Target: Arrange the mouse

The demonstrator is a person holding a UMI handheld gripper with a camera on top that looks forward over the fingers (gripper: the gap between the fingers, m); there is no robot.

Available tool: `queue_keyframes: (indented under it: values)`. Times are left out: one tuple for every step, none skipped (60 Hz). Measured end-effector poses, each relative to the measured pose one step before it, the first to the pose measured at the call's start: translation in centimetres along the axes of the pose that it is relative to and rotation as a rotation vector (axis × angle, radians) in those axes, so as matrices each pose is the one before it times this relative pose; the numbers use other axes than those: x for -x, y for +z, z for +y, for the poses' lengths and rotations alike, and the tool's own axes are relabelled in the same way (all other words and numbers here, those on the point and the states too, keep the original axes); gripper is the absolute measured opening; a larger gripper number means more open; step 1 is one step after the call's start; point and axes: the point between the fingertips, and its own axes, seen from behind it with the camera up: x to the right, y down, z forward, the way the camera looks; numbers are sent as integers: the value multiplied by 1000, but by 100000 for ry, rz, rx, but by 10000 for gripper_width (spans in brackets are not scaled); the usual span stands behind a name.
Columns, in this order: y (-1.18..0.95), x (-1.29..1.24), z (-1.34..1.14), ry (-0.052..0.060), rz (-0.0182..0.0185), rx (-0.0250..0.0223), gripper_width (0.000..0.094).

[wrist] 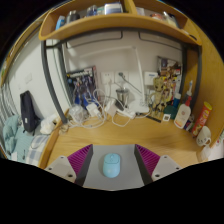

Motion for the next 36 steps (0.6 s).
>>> queue_keyframes:
  values:
    - [-708, 55, -505, 343, -269, -794, 822]
    - [-684, -8, -476, 176, -124, -720, 823]
    - [-577, -17, -393, -59, 73, -751, 822]
    - [-738, -104, -407, -40, -136, -530, 822]
    - [-643, -119, -319, -157, 51, -632, 823]
    - [-620, -97, -334, -128, 173, -615, 824]
    - [-624, -98, -335, -78, 163, -563, 826]
    - [-594, -87, -321, -68, 105, -571, 824]
    - [-588, -75, -316, -84, 79, -586, 822]
    - [-569, -75, -303, 32, -13, -591, 823]
    - [-533, -31, -194, 77, 27, -863, 823]
    - [-583, -103, -344, 191, -296, -306, 823]
    - [-514, -47, -241, 176, -299, -616, 824]
    - [-506, -37, -256, 205, -395, -629, 823]
    - [-512, -52, -247, 251, -444, -659, 822]
    - [-480, -57, -193, 267, -471, -471, 822]
    - [-460, -81, -151, 440, -507, -285, 821]
    - [-457, -94, -119, 288, -331, -272, 821]
    - [-436, -86, 4, 131, 33, -610, 823]
    - [-362, -216, -100, -10, 55, -454, 823]
    - [-447, -245, -80, -17, 45, -308, 822]
    - [-350, -254, -59, 66, 143, -258, 822]
    - [-346, -223, -19, 171, 105, -154, 820]
    - [-343, -211, 26, 142, 52, -99, 819]
    - [-342, -212, 45, 113, 29, -35, 820]
    - [-313, -220, 92, 142, 63, -102, 819]
    - [-318, -216, 55, 158, 119, -175, 818]
    - [-289, -230, 64, 123, 192, -216, 820]
    - [-270, -227, 86, 56, 219, -108, 819]
    - [-247, -259, 94, -25, 178, -101, 819]
    - [-241, -267, 78, -86, 211, -132, 822]
    - [-126, -268, 15, -96, 266, -182, 821]
    - [-227, -295, 36, -47, 175, -259, 821]
    - [-230, -277, 28, 8, 235, -285, 821]
    - [-189, -263, 19, 91, 179, -291, 822]
    - [-180, -267, 6, 50, 104, -397, 824]
